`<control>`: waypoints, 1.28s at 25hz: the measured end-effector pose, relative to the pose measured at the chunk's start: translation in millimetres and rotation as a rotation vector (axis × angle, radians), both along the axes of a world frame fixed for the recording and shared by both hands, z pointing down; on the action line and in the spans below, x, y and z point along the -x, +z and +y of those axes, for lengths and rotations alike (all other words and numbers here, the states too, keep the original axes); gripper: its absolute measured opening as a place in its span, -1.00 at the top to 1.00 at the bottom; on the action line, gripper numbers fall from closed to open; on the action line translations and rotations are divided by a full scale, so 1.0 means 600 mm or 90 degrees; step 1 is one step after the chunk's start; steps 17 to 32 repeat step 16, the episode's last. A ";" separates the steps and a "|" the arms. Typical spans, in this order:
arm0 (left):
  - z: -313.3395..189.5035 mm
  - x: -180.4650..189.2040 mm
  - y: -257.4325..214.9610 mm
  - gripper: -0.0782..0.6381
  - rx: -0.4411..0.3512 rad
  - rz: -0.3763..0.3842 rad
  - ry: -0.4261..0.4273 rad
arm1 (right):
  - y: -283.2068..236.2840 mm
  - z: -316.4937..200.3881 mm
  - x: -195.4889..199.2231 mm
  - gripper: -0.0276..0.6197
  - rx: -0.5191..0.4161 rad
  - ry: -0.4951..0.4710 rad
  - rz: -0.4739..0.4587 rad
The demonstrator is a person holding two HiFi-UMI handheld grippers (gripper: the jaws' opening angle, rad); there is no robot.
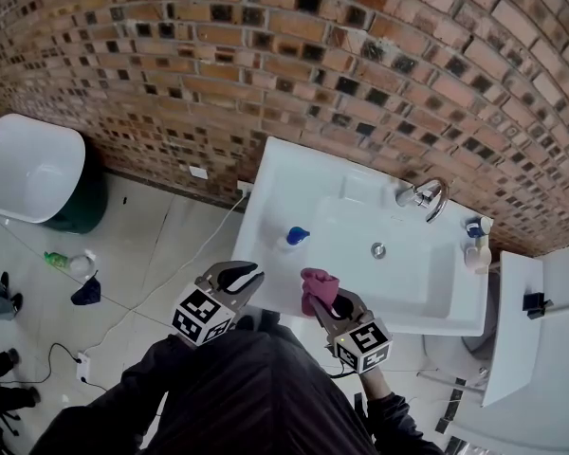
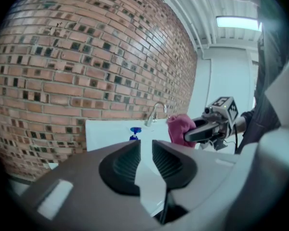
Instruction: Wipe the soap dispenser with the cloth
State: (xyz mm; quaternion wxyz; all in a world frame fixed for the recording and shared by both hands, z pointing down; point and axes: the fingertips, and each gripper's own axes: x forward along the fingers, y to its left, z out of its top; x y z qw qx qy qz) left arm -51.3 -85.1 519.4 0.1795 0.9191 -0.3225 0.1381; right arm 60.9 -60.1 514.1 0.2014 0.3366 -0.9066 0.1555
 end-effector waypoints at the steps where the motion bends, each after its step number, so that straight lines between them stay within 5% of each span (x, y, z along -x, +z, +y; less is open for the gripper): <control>1: 0.001 0.000 0.000 0.59 0.000 0.001 0.001 | 0.000 0.001 0.002 0.70 0.001 0.000 -0.001; 32: 0.001 0.015 0.008 0.59 0.006 0.002 0.001 | -0.001 0.000 0.009 0.70 0.001 0.008 -0.002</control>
